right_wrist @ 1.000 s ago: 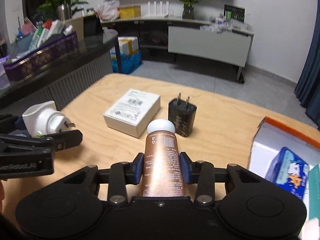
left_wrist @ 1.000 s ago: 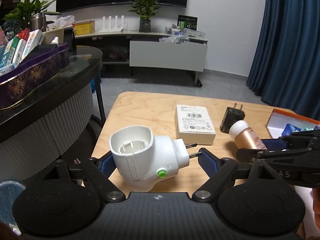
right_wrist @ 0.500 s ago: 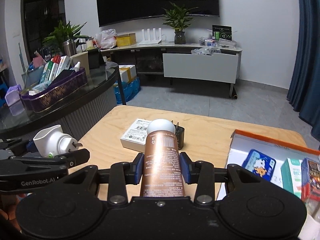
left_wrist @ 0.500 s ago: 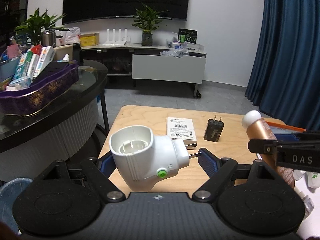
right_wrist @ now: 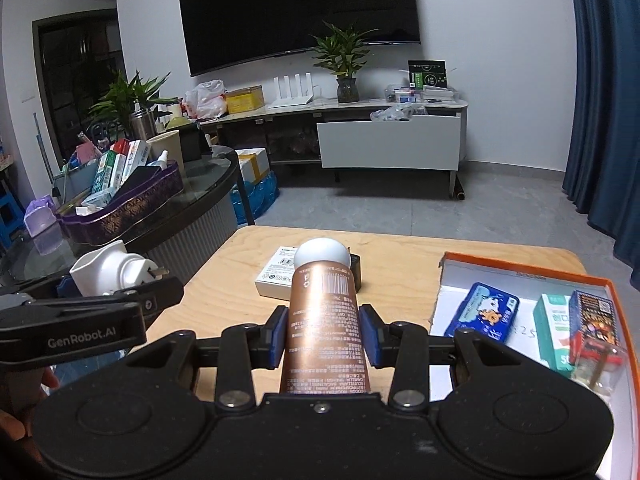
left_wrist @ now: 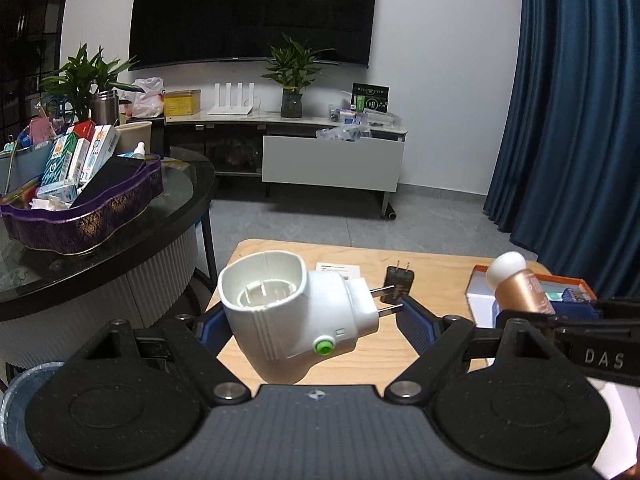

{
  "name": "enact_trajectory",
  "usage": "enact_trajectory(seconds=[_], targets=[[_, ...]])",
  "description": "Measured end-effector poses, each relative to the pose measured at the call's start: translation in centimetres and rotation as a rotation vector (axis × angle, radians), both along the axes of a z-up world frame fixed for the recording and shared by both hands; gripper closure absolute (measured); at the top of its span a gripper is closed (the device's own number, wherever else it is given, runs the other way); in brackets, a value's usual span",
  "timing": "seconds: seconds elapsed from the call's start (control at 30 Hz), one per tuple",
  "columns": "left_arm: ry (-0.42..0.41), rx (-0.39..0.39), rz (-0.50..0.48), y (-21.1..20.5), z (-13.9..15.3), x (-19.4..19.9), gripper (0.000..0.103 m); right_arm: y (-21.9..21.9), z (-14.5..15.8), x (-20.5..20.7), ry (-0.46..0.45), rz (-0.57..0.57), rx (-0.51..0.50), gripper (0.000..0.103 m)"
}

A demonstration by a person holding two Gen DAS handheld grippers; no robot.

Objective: Organize rigid objects
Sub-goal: 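Carry the white diffuser and rose-gold tube over the white box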

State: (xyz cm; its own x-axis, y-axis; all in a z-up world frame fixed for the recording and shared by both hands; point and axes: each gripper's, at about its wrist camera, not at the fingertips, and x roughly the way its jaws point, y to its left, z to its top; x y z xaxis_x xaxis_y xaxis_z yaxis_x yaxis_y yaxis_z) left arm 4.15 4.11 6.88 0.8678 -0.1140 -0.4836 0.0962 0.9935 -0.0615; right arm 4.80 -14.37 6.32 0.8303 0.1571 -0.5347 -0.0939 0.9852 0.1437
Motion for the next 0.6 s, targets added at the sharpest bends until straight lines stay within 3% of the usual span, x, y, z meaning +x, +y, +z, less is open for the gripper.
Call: enact_trajectory(seconds=[0.6], targets=[[-0.017,-0.014,-0.039,-1.8,0.9,-2.4,0.016,-1.8,1.3,-4.4,-0.014,-0.059,0.024,0.056]])
